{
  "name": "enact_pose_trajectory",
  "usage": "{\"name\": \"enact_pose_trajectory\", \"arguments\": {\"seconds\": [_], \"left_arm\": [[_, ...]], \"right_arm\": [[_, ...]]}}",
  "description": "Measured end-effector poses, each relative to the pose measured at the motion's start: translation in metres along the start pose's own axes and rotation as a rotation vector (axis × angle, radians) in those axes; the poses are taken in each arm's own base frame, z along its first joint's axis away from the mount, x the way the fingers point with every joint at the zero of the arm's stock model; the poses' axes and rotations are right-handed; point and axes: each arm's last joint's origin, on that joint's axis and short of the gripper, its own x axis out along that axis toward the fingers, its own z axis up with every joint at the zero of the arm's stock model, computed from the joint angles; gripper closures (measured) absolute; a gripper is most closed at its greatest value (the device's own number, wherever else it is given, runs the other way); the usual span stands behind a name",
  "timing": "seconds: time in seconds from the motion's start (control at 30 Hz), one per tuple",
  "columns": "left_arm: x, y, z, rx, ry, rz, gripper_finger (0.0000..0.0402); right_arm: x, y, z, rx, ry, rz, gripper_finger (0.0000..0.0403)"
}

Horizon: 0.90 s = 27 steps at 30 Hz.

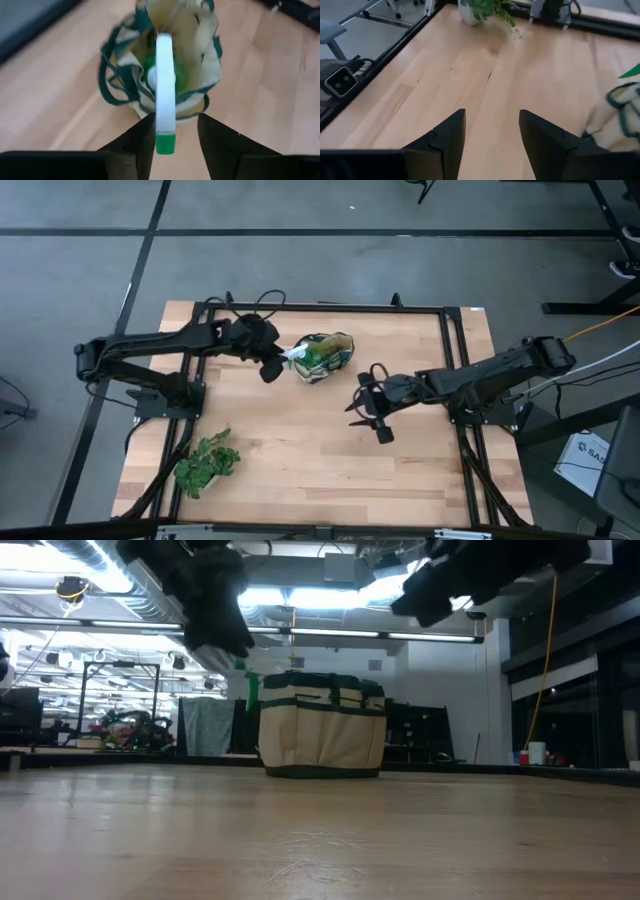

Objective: Pick & Place Garden tools in Gardening bag
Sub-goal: Put the spray bottle into the gardening bag, then return to Home Position

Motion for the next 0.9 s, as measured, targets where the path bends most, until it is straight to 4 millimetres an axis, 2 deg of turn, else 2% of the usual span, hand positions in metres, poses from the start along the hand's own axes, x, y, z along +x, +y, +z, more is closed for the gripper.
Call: {"name": "enact_pose_trajectory", "arguments": {"seconds": [0.2,0.33,0.47,0.67,0.9], "left_arm": [[-0.031,-0.011,0.000,0.045,-0.146,0.098,0.0249],[-0.055,-0.021,-0.004,0.104,-0.252,0.164,0.0247],[-0.070,-0.035,-0.011,0.210,-0.301,0.118,0.0251],[-0.067,-0.047,-0.039,0.320,-0.422,-0.016,0.0251],[-0.058,-0.039,-0.073,0.353,-0.530,-0.088,0.0256]], "right_arm": [[-0.028,0.000,-0.012,-0.019,-0.060,-0.015,0.0215],[-0.046,0.002,-0.029,-0.021,-0.162,-0.023,0.0215],[-0.059,0.005,-0.052,-0.025,-0.247,-0.031,0.0215],[-0.075,0.008,-0.081,-0.028,-0.339,-0.041,0.0215],[-0.083,0.009,-0.102,-0.049,-0.361,-0.058,0.0215]]}}
